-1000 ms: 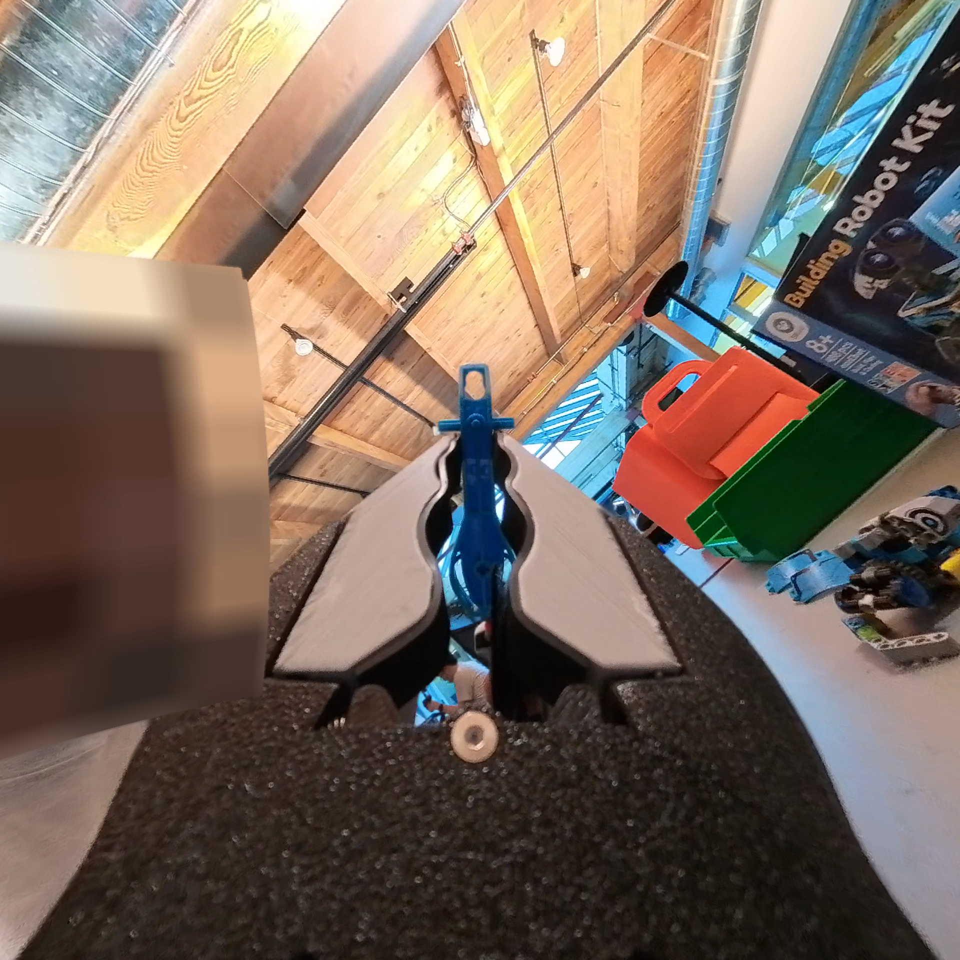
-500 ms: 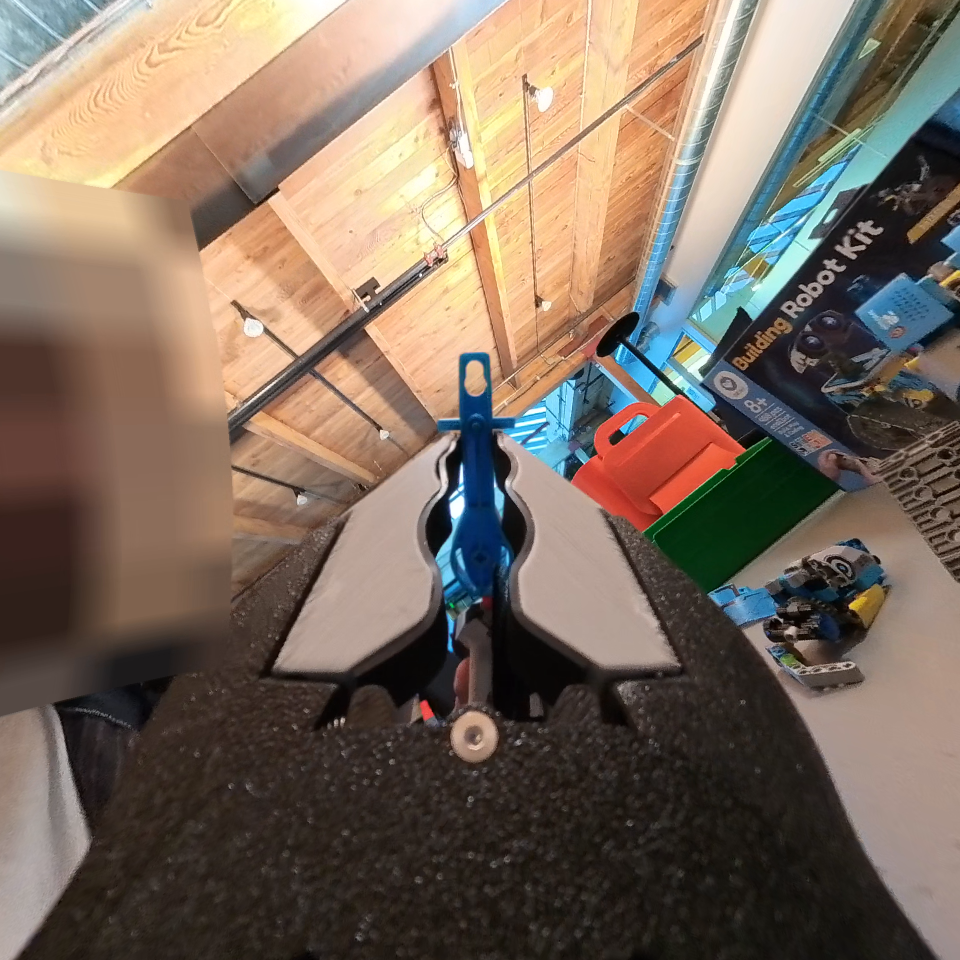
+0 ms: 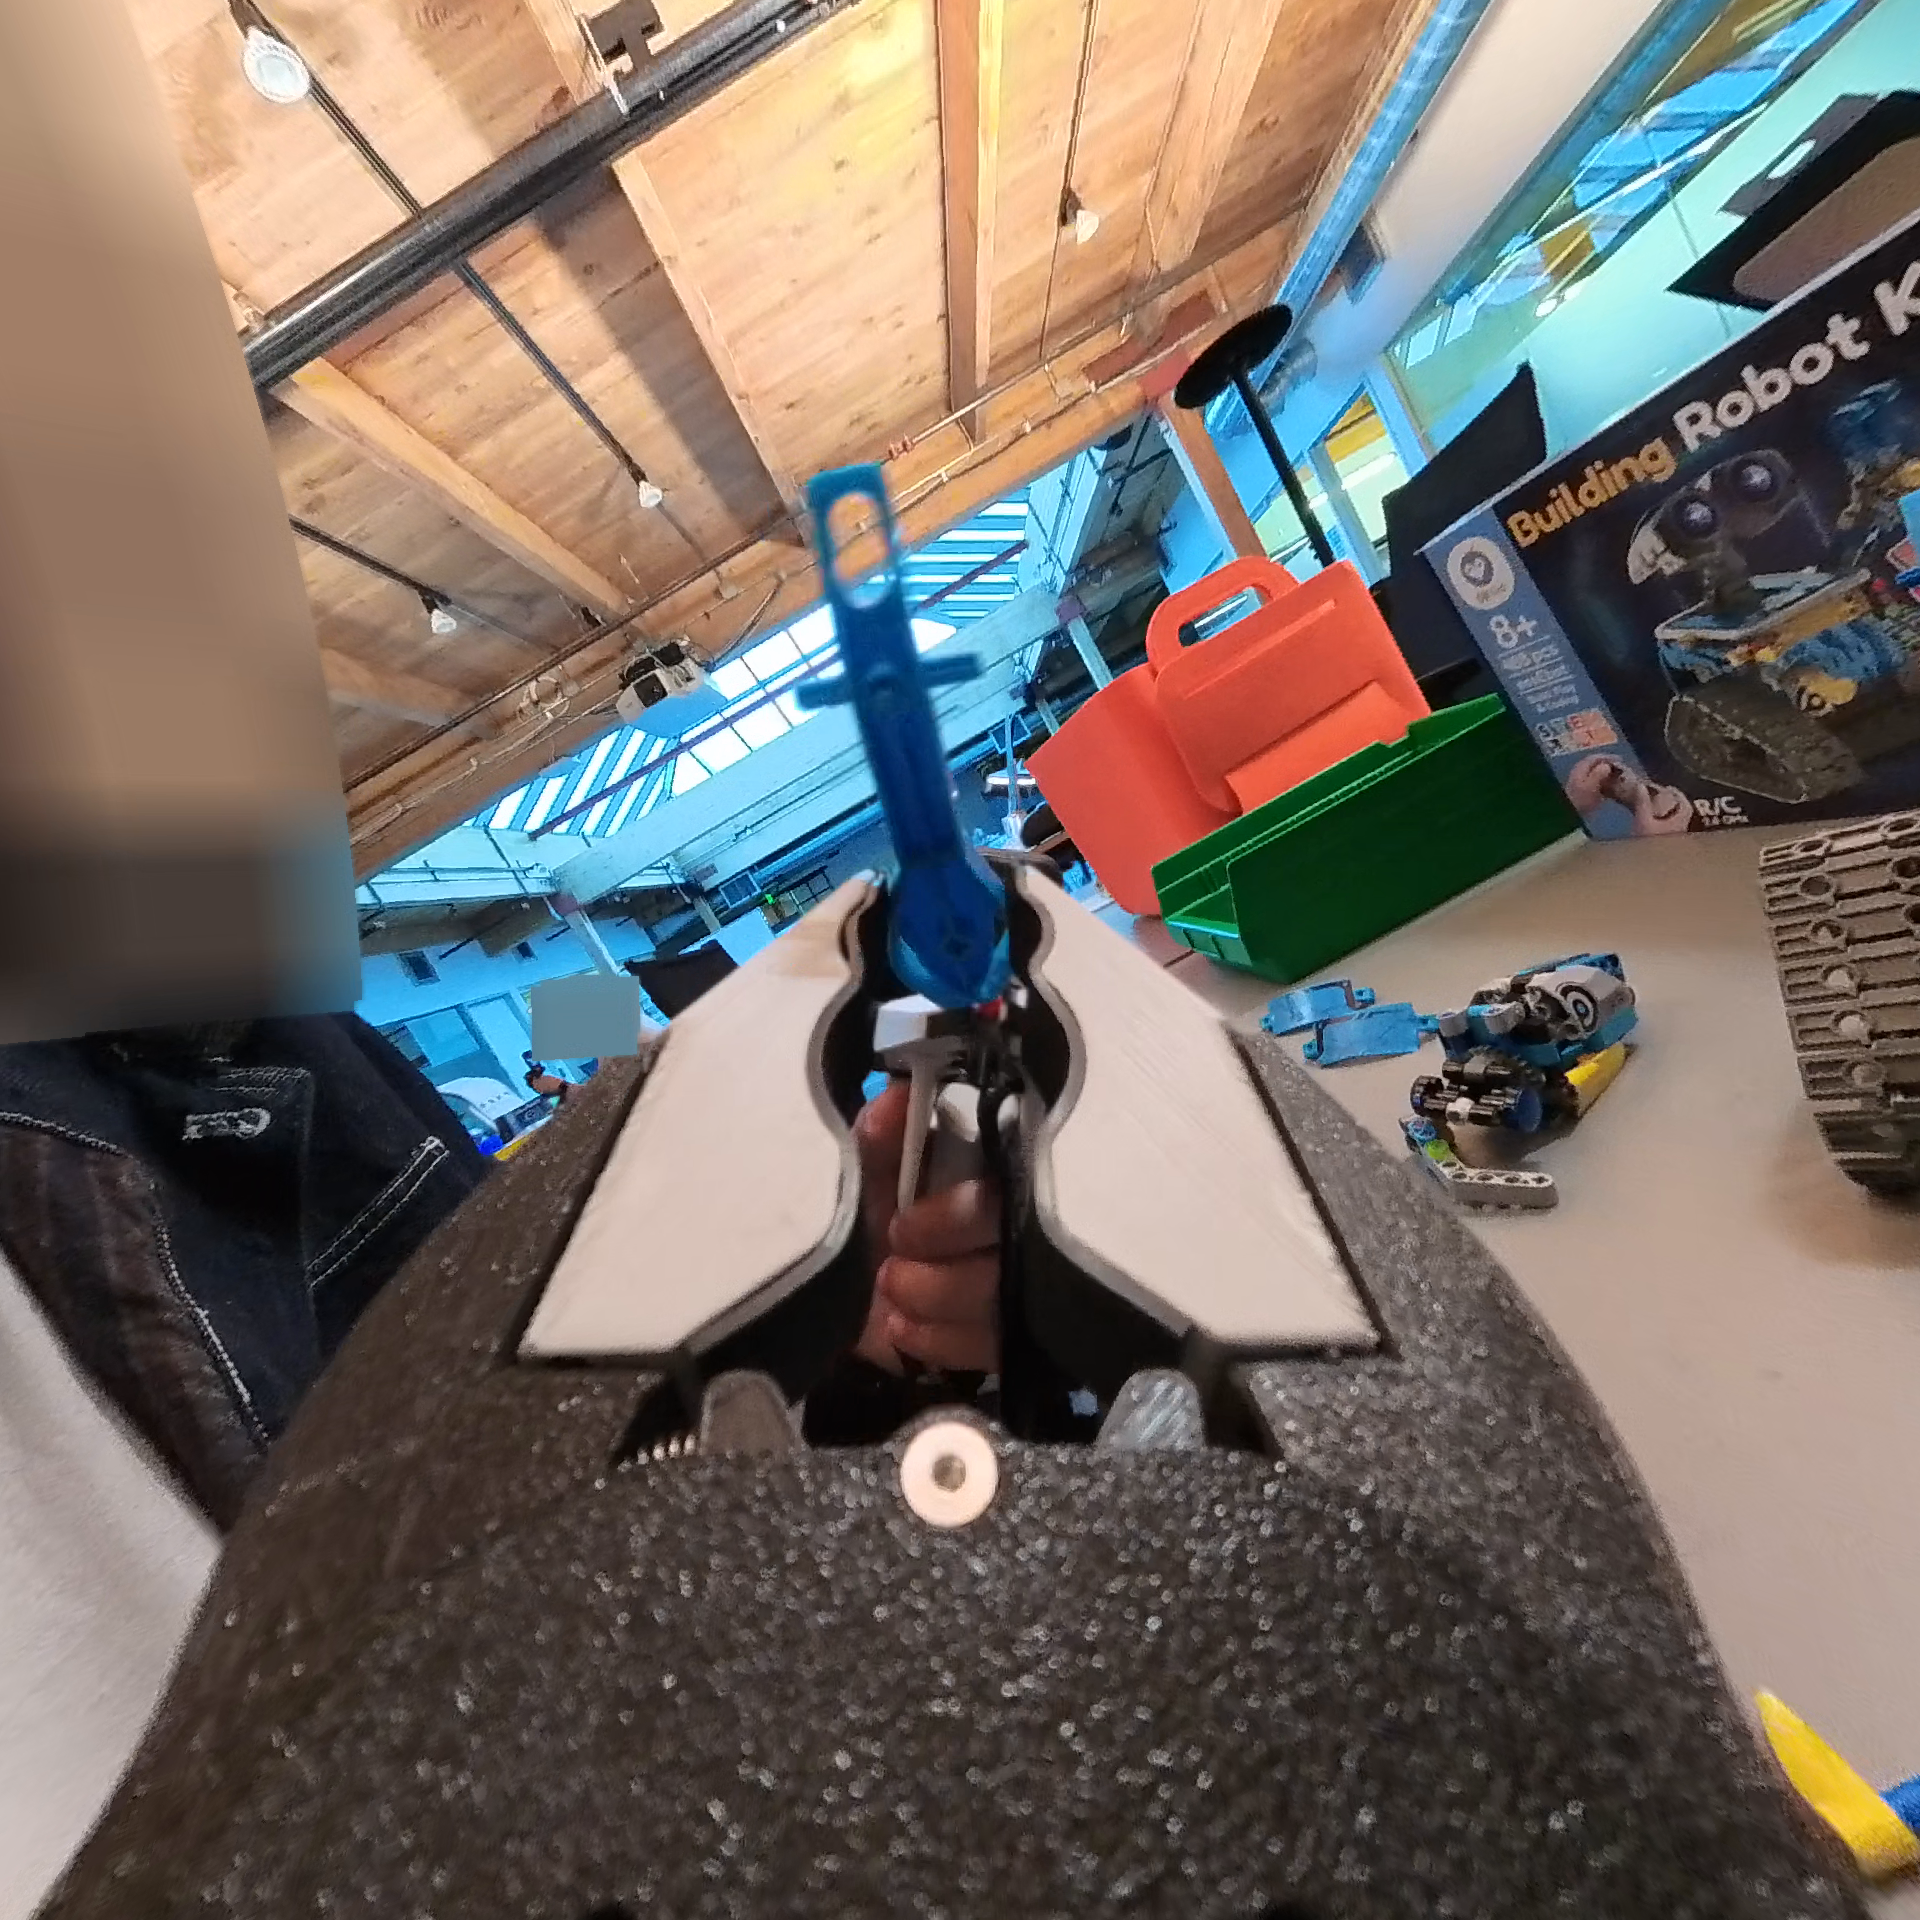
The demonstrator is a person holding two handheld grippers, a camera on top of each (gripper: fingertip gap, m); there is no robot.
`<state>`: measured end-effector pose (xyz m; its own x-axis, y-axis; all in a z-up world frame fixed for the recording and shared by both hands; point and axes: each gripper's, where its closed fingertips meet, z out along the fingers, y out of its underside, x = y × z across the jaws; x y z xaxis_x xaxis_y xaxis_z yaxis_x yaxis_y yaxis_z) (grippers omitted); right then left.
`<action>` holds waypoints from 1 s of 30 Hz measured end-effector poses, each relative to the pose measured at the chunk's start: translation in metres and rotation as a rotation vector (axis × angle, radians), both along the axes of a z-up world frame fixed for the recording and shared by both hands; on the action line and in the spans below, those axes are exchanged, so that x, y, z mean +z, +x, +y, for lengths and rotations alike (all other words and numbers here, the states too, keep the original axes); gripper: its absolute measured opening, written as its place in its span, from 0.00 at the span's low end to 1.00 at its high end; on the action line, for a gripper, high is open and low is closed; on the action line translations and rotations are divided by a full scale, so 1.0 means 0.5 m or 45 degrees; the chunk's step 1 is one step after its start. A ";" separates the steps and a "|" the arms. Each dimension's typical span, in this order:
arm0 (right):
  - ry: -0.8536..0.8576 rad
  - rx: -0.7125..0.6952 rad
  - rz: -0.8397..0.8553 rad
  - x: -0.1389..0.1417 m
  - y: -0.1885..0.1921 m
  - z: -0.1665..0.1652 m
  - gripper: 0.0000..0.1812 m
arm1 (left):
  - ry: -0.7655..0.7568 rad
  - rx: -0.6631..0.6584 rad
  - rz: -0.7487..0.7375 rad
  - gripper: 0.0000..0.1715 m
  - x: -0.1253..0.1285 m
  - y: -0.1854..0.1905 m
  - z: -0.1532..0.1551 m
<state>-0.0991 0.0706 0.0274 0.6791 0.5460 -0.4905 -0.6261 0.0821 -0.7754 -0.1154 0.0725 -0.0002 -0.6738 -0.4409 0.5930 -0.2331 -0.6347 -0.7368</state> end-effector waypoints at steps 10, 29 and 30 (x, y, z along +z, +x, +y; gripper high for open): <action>0.080 0.018 0.049 0.015 0.013 -0.016 0.13 | -0.017 -0.025 -0.057 0.04 0.016 -0.009 -0.008; 0.077 0.078 0.161 0.012 0.005 -0.004 0.12 | -0.034 -0.028 -0.062 0.04 0.018 -0.008 -0.009; 0.078 0.088 0.164 0.012 0.004 -0.004 0.11 | -0.027 -0.024 -0.062 0.04 0.017 -0.008 -0.009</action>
